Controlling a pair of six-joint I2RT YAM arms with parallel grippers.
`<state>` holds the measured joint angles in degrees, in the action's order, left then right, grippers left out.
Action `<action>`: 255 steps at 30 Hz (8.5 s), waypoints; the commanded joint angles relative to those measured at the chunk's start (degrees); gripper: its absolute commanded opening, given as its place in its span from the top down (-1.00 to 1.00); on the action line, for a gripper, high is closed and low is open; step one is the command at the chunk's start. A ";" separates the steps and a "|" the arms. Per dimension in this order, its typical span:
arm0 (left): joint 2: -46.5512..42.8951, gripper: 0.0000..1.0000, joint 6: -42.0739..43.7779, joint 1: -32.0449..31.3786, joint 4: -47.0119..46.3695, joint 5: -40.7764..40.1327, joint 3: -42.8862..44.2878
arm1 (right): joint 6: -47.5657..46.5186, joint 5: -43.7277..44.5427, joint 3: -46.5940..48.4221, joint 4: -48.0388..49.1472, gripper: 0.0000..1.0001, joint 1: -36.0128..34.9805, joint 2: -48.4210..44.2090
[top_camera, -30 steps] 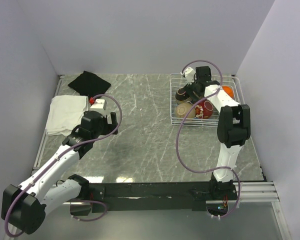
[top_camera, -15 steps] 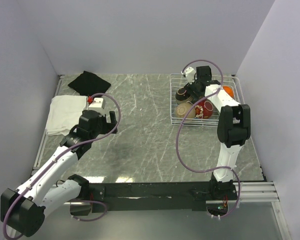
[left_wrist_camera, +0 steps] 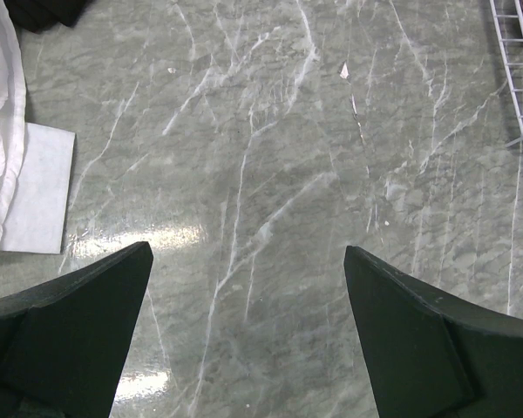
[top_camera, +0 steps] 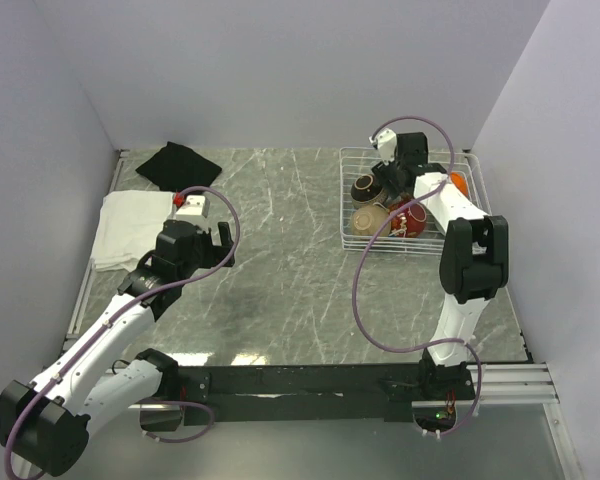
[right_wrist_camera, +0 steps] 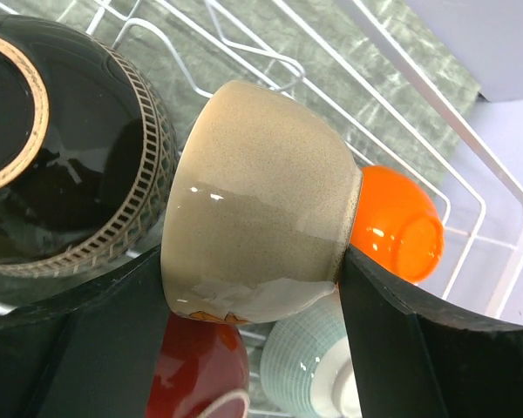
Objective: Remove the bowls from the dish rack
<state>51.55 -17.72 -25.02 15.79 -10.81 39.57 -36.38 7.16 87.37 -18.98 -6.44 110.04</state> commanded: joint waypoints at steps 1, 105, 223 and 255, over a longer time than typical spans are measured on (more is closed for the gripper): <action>-1.10 -0.99 -0.48 -0.21 -0.85 0.08 2.26 | 3.51 1.63 -0.62 3.51 0.73 0.64 -6.85; 44.70 0.83 -29.40 -2.32 -43.49 36.56 18.97 | 57.47 -27.46 -18.11 16.34 1.00 -22.57 -30.06; 12.79 -0.99 1.89 4.98 -4.63 2.90 4.90 | 67.58 -22.36 -2.91 5.80 -0.99 4.15 -2.64; 13.05 -0.99 2.68 4.89 -4.98 4.13 4.64 | 58.53 -9.79 20.11 -15.90 -0.99 1.60 11.33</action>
<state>64.62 -15.90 -19.92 13.10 -8.01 44.23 24.86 -4.14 103.37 -31.14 -4.64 119.87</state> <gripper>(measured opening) 0.995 0.995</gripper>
